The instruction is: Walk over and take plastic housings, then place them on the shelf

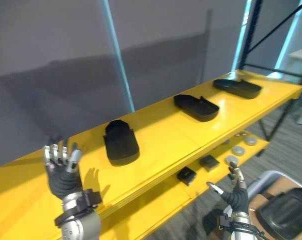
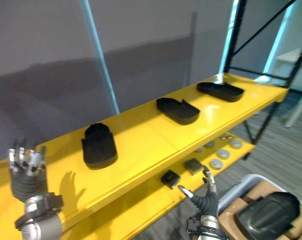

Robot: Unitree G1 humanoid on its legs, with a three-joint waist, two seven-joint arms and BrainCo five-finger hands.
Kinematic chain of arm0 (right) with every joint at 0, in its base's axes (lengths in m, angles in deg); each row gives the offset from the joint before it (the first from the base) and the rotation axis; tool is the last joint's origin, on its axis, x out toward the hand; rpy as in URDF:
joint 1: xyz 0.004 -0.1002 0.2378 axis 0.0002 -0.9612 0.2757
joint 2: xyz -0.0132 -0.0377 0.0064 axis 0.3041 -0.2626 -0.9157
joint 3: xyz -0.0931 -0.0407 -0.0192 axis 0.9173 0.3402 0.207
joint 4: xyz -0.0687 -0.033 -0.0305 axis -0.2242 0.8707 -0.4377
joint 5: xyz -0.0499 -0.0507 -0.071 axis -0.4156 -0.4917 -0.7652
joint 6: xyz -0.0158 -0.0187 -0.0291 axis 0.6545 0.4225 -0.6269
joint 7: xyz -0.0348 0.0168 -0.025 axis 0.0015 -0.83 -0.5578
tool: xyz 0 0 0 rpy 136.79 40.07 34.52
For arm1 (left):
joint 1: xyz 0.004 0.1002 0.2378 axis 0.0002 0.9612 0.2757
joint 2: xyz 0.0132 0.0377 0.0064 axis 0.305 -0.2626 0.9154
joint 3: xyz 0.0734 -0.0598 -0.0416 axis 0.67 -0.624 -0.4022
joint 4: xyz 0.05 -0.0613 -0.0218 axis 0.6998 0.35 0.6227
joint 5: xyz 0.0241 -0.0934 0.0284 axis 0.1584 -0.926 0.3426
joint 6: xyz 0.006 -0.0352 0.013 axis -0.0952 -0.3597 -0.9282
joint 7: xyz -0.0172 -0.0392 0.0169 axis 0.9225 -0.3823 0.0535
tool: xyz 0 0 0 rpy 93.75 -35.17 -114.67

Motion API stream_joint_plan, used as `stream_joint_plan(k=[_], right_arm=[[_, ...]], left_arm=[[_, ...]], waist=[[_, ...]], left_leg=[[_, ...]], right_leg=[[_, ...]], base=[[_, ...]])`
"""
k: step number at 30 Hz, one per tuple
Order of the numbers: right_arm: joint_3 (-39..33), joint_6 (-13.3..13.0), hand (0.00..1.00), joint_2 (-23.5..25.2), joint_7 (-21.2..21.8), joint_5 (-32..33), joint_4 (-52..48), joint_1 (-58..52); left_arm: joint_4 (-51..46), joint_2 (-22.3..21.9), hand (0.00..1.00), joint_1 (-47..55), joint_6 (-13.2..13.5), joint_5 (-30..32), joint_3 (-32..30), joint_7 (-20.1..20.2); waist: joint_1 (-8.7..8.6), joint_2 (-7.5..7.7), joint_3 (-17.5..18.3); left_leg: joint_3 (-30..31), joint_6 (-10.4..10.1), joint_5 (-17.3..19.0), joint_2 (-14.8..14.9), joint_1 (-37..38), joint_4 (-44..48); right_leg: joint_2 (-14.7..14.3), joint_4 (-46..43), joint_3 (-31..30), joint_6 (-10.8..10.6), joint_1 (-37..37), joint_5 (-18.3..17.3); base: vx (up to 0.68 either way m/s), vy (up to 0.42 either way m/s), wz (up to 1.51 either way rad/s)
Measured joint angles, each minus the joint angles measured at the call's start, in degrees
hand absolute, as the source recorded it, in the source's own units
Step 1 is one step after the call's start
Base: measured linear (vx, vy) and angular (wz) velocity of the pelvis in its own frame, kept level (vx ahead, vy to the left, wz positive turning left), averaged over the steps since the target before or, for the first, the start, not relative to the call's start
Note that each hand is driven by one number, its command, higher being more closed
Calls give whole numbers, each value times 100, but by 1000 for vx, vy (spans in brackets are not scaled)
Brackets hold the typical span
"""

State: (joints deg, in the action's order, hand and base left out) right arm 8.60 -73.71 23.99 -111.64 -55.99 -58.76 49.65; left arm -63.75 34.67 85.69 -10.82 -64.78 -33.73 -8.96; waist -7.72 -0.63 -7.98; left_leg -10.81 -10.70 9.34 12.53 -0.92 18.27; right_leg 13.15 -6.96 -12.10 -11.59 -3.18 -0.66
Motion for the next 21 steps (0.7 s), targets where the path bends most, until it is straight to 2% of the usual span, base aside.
stream_joint_plan(k=[1,2,3,4,5,6,7,8,9,10,11,12,13,14,15,16,17,18,19,20,21], right_arm=[[-84,-47,0,21,16,176,-63,-178],[-134,-86,0,18,71,286,-55,-206],[-215,-135,0,4,154,425,-19,-107],[-326,-184,0,11,131,444,-17,-4],[-377,-206,0,38,92,445,-35,51],[-373,-241,0,40,-25,441,-49,46],[-322,-246,0,31,-128,437,-44,43],[-271,-247,0,26,-182,437,-35,48],[-143,-247,0,24,-279,436,7,14],[-32,-242,0,-4,-345,434,140,7],[9,-223,0,2,-353,432,231,43],[52,-198,0,14,-347,431,326,85],[68,-196,0,-9,-320,405,344,75],[87,-199,0,38,-291,397,317,48],[86,-200,0,114,-194,365,302,-66],[71,-163,0,68,-27,364,343,47],[67,-162,0,58,48,358,310,76],[87,-131,0,58,192,310,321,157],[115,-85,0,50,269,311,338,215],[251,93,0,4,460,306,382,431],[275,138,0,-13,507,273,428,511]], left_arm=[[243,-3,0,-106,-3,83,214,39],[362,-3,0,-167,-11,142,263,-10],[514,-7,0,-306,-21,208,268,-89],[601,-13,0,-502,-29,201,280,-66],[641,-18,0,-640,-25,195,267,-39],[856,-25,0,-909,-21,171,296,20],[993,-19,0,-975,-24,146,337,49],[1002,-18,0,-951,-24,123,360,55],[1000,-13,0,-896,-19,52,452,65],[1045,-8,0,-866,-28,-1,559,101],[1052,6,0,-867,-41,-53,629,114],[1056,-5,0,-873,-42,-52,818,133],[1084,-63,0,-911,-12,-48,921,154],[1149,-41,0,-963,16,-52,922,159],[1314,18,0,-1019,38,-60,906,123],[1569,-18,0,-1045,87,-56,849,-35],[1640,-43,0,-1057,92,-53,844,-104],[1794,-56,0,-1105,97,-55,822,-233],[1874,-68,0,-1133,110,-54,802,-282],[2082,-102,0,-1190,133,-53,699,-405],[2169,-108,0,-1232,134,-52,659,-445]], waist=[[-57,38,-21],[-61,54,-43],[-35,23,-122],[-48,-103,-94],[-49,-142,-139],[-48,-139,-159],[-31,-134,-160],[-31,-131,-160],[-9,-2,-132],[52,-8,-130],[63,-40,-112],[68,-174,-65],[114,-393,-34],[112,-320,-72],[80,-55,-82],[67,-119,-155],[46,-142,-164],[15,-189,-205],[32,-209,-225],[35,-269,-296],[25,-288,-347]], left_leg=[[-285,24,67,81,113,46],[-429,55,83,113,189,40],[-695,168,77,154,328,-42],[-1004,316,-13,294,328,-209],[-1236,310,-82,396,333,-252],[-1428,324,-222,450,367,-392],[-1571,302,-356,442,470,-570],[-1633,285,-401,433,522,-632],[-1736,174,-443,334,566,-711],[-1669,96,-447,221,584,-929],[-1560,94,-444,154,601,-1042],[-1572,99,-431,124,605,-1171],[-1623,226,-513,264,698,-1498],[-1705,223,-515,305,732,-1486],[-1834,139,-500,273,840,-1415],[-1938,36,-495,517,900,-1216],[-1983,18,-493,621,875,-1117],[-2036,10,-507,846,790,-821],[-2040,11,-506,945,764,-676],[-1999,86,-496,1188,657,-167],[-1913,279,-491,1270,585,99]], right_leg=[[-56,49,-16,194,-82,262],[-114,39,43,254,-131,529],[-263,117,397,599,-352,1010],[-388,814,574,1260,-343,1738],[-460,526,818,1263,-483,1575],[-471,-624,1263,1119,-753,670],[-389,-1481,1493,1143,-807,-16],[-351,-1710,1552,1143,-785,-210],[-308,-1692,1777,1096,-786,-392],[-376,-1238,1770,765,-726,-317],[-475,-961,1732,791,-731,-237],[-633,-370,1923,771,-641,-237],[-766,-498,2276,771,-661,-330],[-711,-915,2310,757,-728,-342],[-514,-983,2410,681,-490,-394],[-740,-743,2473,703,-343,-437],[-809,-703,2556,802,-349,-349],[-978,-832,2508,948,-454,-321],[-1043,-926,2475,999,-515,-354],[-1171,-1143,2402,1170,-606,-488],[-1208,-1203,2380,1199,-590,-546]], base=[[-63,64,-122],[-51,63,-175],[-94,70,-196],[-121,58,-192],[-146,23,-134],[-148,-15,-87],[-115,-13,-69],[-129,-87,-61],[-115,-103,-67],[-124,-105,-73],[-86,-12,-89],[-43,48,-118],[-63,46,-118],[-54,-51,-100],[-29,-224,-79],[5,-262,-73],[55,-270,-69],[60,-198,-47],[99,-322,-70],[76,-280,-56],[73,-269,-45]])
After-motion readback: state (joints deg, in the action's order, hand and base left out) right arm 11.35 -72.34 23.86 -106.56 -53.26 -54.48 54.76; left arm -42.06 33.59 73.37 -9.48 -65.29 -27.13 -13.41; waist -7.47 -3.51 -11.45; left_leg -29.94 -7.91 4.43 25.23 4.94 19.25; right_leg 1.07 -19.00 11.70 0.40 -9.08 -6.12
